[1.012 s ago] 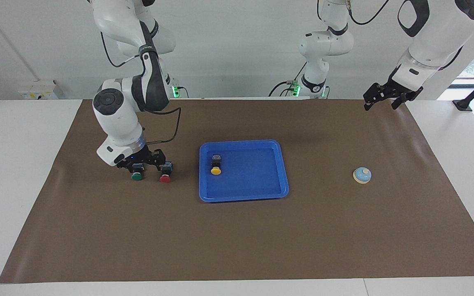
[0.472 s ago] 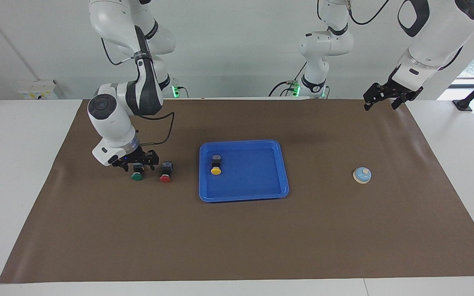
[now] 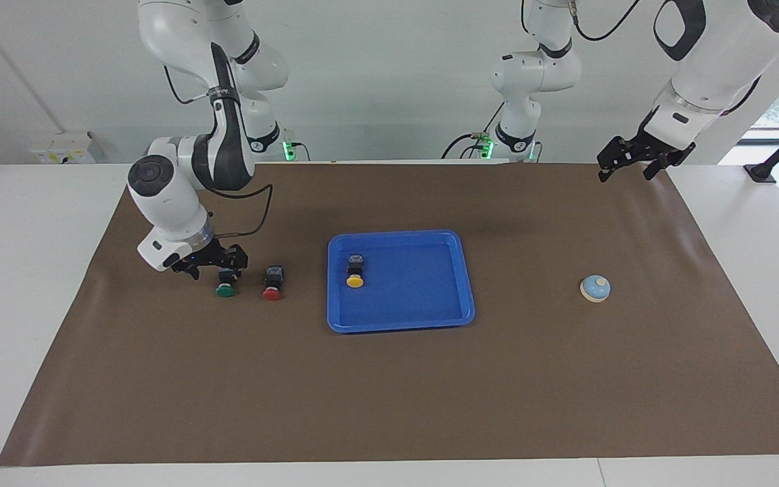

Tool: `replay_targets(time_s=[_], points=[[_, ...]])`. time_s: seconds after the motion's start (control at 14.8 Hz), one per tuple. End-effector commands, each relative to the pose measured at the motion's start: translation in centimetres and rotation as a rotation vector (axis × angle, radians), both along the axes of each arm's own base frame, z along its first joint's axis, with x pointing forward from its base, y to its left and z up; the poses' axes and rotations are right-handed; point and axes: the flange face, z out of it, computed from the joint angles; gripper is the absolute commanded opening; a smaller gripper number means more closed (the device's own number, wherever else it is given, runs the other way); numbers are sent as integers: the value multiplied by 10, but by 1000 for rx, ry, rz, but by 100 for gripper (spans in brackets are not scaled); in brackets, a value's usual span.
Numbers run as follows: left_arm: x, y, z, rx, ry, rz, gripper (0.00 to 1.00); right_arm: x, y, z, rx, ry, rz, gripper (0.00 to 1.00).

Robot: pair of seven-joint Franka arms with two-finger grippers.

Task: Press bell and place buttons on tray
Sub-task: 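Move the right gripper back and grasp the green-capped button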

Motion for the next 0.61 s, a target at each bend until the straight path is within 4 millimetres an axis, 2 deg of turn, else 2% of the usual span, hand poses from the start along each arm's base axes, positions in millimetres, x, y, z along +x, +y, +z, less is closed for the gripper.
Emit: replay_targets(time_s=[0.0,0.2,0.34,0.54], points=[[-6,1,5,9,-2,3,100,-16,-2,-13,6,-42,10,100],[-6,1,5,9,-2,3,100,-14,-1,-15,7,-71,15,100],[-6,1,5,9,-2,3,100,-22,-1,-25,6,-51,35,100],[-6,1,5,9,-2,3,100,-26,-2,-30,7,-45,38,98]])
